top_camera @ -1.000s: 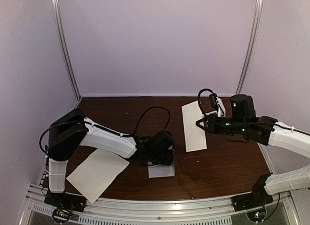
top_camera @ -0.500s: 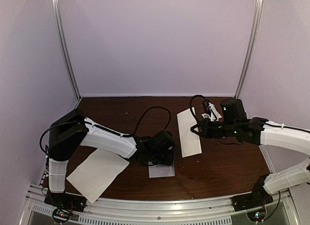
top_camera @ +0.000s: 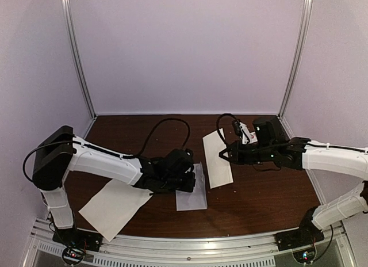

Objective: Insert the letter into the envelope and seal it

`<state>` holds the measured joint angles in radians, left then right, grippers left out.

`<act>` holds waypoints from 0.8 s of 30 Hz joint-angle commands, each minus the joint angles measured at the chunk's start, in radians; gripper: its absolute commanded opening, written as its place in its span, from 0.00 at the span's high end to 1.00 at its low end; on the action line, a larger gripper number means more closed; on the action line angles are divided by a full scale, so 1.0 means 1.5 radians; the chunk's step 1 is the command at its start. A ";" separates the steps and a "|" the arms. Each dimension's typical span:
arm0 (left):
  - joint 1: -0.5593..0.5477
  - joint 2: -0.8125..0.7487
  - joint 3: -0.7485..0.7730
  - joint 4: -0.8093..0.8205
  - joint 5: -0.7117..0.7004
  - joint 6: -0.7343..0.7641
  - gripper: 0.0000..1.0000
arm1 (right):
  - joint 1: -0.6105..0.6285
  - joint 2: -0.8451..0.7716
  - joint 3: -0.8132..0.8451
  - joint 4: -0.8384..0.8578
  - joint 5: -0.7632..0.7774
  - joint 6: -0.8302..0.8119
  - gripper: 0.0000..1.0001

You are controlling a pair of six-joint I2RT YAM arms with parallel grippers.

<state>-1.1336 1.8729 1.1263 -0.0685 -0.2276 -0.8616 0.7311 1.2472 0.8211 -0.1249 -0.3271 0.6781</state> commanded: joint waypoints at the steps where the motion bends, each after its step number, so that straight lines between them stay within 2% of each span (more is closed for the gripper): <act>1: 0.015 -0.008 -0.025 0.023 -0.009 -0.005 0.86 | 0.023 0.033 0.037 0.021 0.008 0.018 1.00; 12: 0.030 0.020 -0.054 0.041 -0.003 0.000 0.87 | 0.058 0.124 0.071 0.030 0.053 0.094 1.00; 24: 0.036 0.033 -0.078 0.068 0.005 -0.004 0.89 | 0.082 0.210 0.121 0.020 0.061 0.109 1.00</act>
<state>-1.0882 1.9079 1.0206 -0.0219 -0.2245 -0.8658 0.8337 1.5276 0.9554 -0.1005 -0.2630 0.8238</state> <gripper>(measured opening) 0.116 0.004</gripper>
